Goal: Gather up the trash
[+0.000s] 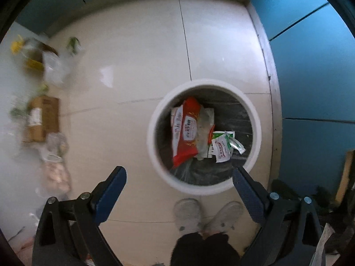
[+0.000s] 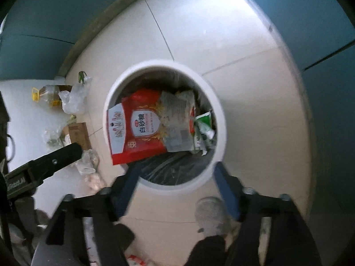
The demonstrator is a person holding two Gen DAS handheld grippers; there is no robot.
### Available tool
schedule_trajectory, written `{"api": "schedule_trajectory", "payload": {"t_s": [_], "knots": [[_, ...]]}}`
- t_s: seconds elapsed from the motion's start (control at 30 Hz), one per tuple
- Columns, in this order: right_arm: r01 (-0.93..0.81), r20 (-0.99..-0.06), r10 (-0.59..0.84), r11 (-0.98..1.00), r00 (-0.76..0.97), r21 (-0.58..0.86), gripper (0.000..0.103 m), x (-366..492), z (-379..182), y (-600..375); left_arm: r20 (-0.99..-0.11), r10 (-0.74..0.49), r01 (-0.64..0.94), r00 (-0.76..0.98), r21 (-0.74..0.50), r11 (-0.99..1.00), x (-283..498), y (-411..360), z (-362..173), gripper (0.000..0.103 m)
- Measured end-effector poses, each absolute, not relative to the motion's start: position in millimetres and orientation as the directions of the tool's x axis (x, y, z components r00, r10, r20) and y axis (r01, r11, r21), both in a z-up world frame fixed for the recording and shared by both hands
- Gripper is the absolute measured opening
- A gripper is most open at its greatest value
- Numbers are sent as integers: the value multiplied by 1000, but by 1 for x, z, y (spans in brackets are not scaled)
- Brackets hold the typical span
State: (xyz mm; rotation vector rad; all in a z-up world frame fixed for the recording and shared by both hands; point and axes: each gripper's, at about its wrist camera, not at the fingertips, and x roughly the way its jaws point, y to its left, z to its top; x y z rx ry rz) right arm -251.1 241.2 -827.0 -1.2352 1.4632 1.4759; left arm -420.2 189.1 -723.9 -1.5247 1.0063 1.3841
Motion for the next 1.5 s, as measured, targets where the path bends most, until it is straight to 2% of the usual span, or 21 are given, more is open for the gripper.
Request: {"api": "schedule_trajectory", "payload": {"t_s": [0.03,0.07,0.43,0.73,0.87,1.07,1.37,1.43,1.5], "knots": [[-949,-953,-118,-121,-278,292,97,-249,-812,239,-998,-16,-943,54,-46,-330,-418,184,-706,98],[-953,-962,-91,-136,-259,270,101,-247,-791,234,-1000,-3,-948,30,-28,-317,-415,177,-686,98],[-966,-969,181,-228,-166,123,103,-206,-515,159,-985,169,-970,-25,-17,-243,-352,90,-463,98],[-953,-930,300,-275,-211,128,103,-156,-328,88,-941,335,-958,-50,-50,-283,-319,19,-313,98],[-944,-906,341,-296,-250,149,103,-136,-267,58,-914,400,-957,-75,-48,-288,-305,-12,-265,98],[-921,-868,380,-338,-320,192,103,-109,-192,18,-881,470,-943,-49,-115,-314,-290,-63,-207,98],[-880,-837,373,-411,-399,237,103,-96,-114,-37,-824,564,-931,58,-249,-268,-289,-116,-143,98],[-871,-831,367,-423,-418,251,103,-97,-99,-46,-813,577,-927,77,-271,-258,-292,-126,-134,103],[-860,-825,362,-440,-434,259,103,-101,-85,-55,-805,587,-925,85,-282,-254,-296,-135,-125,103]]}}
